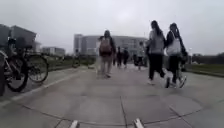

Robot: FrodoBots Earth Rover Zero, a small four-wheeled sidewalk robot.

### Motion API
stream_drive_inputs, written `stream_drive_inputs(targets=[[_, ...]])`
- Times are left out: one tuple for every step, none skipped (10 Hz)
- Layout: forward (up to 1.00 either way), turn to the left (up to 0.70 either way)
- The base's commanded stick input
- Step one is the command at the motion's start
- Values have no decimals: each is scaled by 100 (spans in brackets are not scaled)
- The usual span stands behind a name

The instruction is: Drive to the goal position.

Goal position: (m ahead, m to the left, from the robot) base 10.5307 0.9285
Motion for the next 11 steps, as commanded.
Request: stream_drive_inputs(targets=[[76,-3],[76,-3],[76,-3],[76,-3],[76,-3],[76,-3],[76,-3],[76,-3],[76,-3],[76,-3],[76,-3]])
